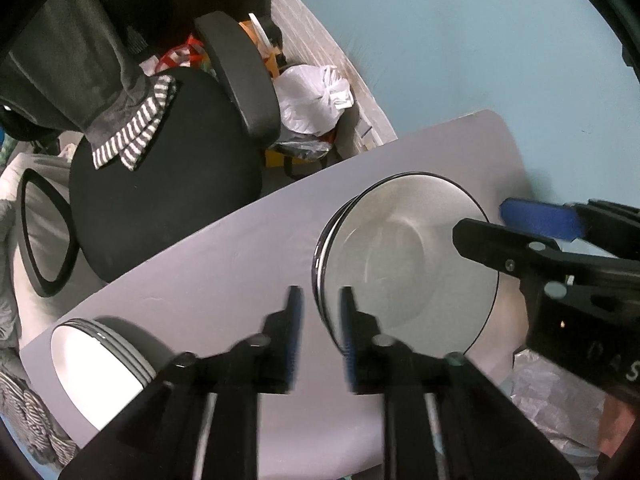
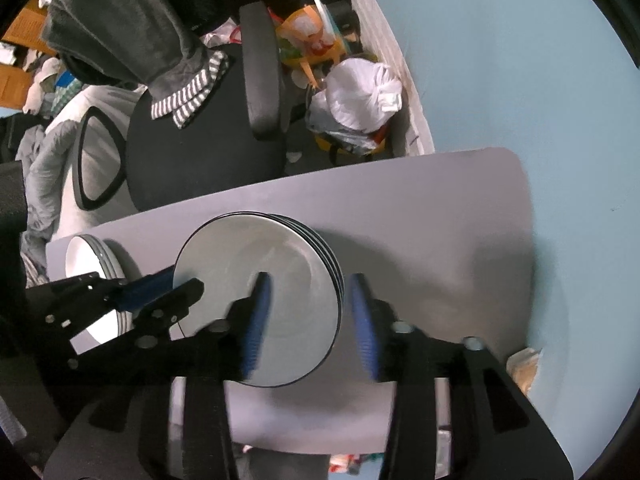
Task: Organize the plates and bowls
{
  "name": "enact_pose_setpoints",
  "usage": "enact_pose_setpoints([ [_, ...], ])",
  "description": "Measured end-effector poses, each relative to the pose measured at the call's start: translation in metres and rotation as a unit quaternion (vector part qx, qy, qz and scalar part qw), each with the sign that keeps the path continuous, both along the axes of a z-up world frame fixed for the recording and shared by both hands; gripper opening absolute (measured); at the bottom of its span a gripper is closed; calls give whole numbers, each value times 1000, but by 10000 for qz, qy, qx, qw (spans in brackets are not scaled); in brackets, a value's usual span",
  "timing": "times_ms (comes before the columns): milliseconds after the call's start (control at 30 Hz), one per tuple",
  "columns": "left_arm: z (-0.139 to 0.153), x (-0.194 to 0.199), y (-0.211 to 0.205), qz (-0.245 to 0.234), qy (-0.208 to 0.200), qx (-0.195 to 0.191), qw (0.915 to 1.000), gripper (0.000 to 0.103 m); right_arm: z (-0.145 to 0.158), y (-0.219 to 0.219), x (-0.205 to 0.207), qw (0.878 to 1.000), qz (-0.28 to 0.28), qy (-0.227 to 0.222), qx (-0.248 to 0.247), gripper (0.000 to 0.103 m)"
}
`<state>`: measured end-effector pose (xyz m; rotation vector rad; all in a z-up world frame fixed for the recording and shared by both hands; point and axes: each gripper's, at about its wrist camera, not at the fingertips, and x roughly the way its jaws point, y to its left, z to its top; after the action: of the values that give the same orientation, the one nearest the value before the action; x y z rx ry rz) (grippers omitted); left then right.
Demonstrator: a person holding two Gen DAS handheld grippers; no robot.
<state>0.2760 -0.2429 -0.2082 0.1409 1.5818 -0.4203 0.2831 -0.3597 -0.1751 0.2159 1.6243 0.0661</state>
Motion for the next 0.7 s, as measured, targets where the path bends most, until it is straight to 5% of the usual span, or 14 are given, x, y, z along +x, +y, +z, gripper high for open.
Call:
enact_pose_setpoints([
  [67, 6, -3, 4, 40, -100, -19, 9999, 43, 6, 4, -2, 9998, 62, -145, -130, 54],
  [233, 20, -11, 20, 239, -146, -250, 9993, 51, 16, 6, -8, 9992, 85, -328, -218, 54],
  [700, 64, -32, 63, 649, -541, -453, 9954, 52, 48, 7, -31, 9969, -140, -733, -236, 55],
])
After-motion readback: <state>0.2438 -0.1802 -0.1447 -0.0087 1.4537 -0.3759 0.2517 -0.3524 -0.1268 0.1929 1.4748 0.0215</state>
